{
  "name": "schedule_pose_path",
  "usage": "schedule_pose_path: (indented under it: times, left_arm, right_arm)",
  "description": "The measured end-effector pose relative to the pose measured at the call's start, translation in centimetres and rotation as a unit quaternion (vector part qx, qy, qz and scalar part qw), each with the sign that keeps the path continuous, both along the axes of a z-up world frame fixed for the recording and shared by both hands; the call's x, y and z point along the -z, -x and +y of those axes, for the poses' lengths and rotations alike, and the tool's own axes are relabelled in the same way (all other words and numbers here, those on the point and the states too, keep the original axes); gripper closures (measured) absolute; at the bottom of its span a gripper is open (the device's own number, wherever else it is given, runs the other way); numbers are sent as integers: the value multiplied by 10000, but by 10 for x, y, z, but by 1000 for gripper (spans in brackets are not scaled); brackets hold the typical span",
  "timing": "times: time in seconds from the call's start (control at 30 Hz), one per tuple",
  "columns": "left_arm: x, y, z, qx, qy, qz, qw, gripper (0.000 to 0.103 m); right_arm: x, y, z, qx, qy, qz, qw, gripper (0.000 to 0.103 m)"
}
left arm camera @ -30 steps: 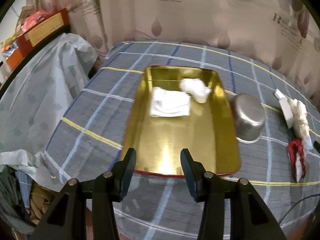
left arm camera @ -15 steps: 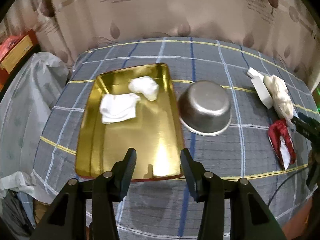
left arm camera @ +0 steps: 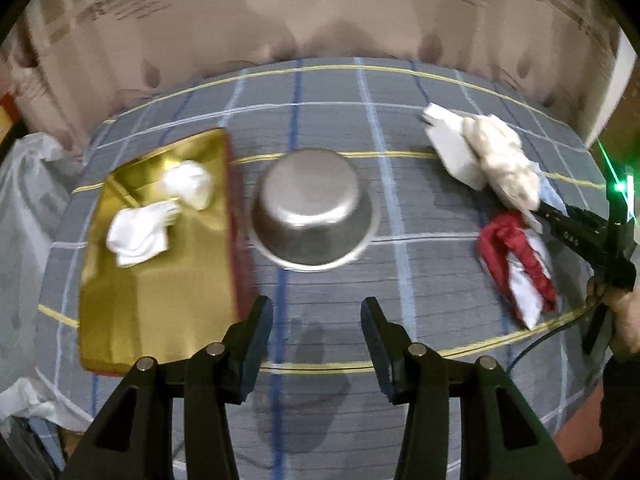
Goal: Organize soft objects
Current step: 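Grasp the blue fuzzy sock with the right gripper and lift it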
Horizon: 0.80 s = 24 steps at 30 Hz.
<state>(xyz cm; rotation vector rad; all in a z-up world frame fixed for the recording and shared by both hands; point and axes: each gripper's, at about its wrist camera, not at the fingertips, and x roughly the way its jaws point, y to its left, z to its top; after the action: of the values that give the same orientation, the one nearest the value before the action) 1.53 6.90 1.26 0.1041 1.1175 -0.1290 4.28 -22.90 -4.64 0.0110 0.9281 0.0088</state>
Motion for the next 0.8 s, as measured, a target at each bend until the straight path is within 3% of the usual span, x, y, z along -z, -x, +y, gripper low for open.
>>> schedule_pose_path:
  times: [0.23, 0.43, 0.5, 0.8]
  left_arm:
    - [9, 2, -54, 746, 250, 123, 9968, 56]
    - [17, 3, -102, 1367, 530, 364, 9885, 56]
    - [19, 1, -118, 1497, 522, 425, 9864, 55]
    - [34, -15, -171, 1482, 781, 594, 9841, 54]
  right_arm:
    - [-5, 32, -26, 382, 114, -23, 9992, 70]
    - [4, 39, -41, 536, -303, 14, 9981, 70]
    - [5, 39, -41, 490, -218, 0, 9986, 70]
    - [8, 37, -42, 549, -104, -48, 9984, 70]
